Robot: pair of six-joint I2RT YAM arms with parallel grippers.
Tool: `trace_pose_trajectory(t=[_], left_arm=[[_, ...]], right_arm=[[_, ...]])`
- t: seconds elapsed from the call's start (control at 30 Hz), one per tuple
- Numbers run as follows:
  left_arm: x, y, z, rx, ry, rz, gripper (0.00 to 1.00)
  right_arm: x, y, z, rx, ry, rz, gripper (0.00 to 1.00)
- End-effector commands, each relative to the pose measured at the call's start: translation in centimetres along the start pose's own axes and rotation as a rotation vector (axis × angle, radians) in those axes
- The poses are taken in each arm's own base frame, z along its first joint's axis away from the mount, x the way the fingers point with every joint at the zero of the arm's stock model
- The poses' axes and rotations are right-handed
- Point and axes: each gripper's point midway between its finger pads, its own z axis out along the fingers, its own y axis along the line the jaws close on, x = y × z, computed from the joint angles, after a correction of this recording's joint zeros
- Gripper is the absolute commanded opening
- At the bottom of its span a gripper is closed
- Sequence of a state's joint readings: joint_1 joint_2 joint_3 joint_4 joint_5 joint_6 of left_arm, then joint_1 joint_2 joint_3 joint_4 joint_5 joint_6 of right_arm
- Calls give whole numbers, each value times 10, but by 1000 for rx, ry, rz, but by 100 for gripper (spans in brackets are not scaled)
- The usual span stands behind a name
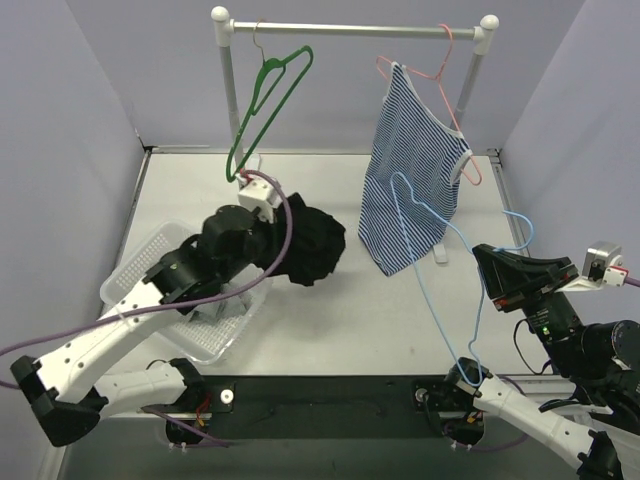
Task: Remove the tank top from the hanger
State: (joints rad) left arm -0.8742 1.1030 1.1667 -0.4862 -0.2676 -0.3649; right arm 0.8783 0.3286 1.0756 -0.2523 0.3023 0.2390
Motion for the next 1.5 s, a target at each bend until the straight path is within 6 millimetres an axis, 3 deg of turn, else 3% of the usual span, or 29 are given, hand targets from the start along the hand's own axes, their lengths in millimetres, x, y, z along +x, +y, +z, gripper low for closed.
trace_pose_trajectory(t=[0.0, 0.03, 0.1, 0.27, 0.37, 0.43, 0.5, 0.6, 0.77, 0.83, 1.0, 1.07, 1.1, 1.17, 1.23, 1.27, 1.37, 1.4, 1.47], left_arm=[[-41, 36, -41, -81, -110, -42, 0], [-44, 52, -46, -122, -118, -52, 0], [-56, 64, -62, -146, -155, -41, 0], [-59, 111, -93, -314, -156, -45, 0], [-39, 131, -102, -398, -139, -73, 0], [-15, 143, -101, -445, -103, -104, 0], [-3, 163, -113, -547, -109, -143, 0], [12, 198, -140, -771, -157, -222, 0], [23, 219, -165, -925, -195, -271, 0], [31, 222, -160, -942, -182, -290, 0], [81, 223, -114, -877, -74, -355, 0], [84, 226, -103, -860, -114, -407, 0], [100, 229, -96, -861, -94, -422, 0], [105, 232, -88, -844, -135, -487, 0], [125, 235, -79, -838, -99, -517, 0], [128, 239, -78, -848, -111, -553, 2], [143, 242, -74, -851, -68, -618, 36], [143, 243, -74, -851, -64, -627, 55], [138, 246, -77, -863, -60, -624, 70]], right_arm=[[-11, 5, 1, -18, -42, 36, 0], [-11, 5, 2, -15, -42, 37, 0], [-12, 5, 1, -16, -43, 38, 0], [-9, 4, 4, -8, -35, 34, 0], [-7, 5, 6, -9, -30, 38, 0], [-4, 5, 6, -7, -25, 40, 0], [-1, 6, 8, -8, -16, 36, 0], [2, 6, 8, -8, -11, 36, 0], [3, 7, 11, -10, -10, 40, 0], [3, 10, 12, -22, -5, 44, 0], [7, 13, 14, -33, 5, 56, 0], [10, 14, 14, -37, 11, 62, 0], [12, 15, 15, -41, 16, 62, 0], [15, 17, 17, -48, 29, 62, 0], [18, 20, 20, -56, 43, 58, 0], [23, 22, 24, -57, 61, 48, 0], [36, 25, 35, -55, 109, 17, 0], [40, 25, 37, -56, 120, 6, 0], [50, 29, 48, -58, 147, -22, 0]])
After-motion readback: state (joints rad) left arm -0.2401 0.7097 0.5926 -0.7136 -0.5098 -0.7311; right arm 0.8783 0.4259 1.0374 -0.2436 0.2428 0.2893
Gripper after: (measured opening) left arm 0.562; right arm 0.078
